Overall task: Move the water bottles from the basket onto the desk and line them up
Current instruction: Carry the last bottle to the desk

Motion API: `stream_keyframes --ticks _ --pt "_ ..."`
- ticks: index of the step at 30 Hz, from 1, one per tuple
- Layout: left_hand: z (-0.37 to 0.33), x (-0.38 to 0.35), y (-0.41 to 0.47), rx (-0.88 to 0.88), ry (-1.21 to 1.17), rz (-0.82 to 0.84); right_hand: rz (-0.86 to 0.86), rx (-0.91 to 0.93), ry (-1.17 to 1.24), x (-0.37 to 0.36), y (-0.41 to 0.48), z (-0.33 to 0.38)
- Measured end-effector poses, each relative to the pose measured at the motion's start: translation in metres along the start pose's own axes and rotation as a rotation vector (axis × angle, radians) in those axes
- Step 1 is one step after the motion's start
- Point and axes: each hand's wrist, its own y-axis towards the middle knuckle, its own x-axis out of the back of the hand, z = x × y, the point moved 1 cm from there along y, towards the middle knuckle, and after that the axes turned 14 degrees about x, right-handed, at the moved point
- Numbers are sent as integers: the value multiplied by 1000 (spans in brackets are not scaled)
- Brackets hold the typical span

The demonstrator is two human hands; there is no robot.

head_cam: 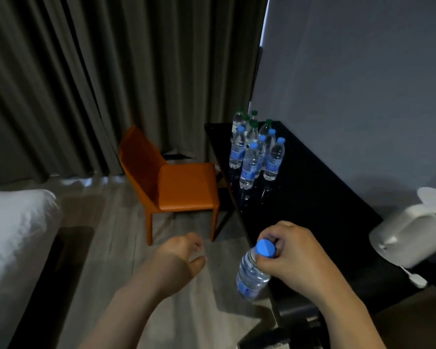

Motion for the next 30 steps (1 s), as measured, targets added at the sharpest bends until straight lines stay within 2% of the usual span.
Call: stream_keyframes --ticks 6,15,23,30 --pt "-20 28 84 -66 49 -34 -33 7 0 10 86 -31" --pt "-32 46 195 -113 29 69 -21 -101 3 3 175 -75" --pt "-61 71 319 -258 18 228 -46 -263 -54 -5 243 -98" --pt "-77 63 396 -368 22 374 -136 -435 -79 -9 273 -120"
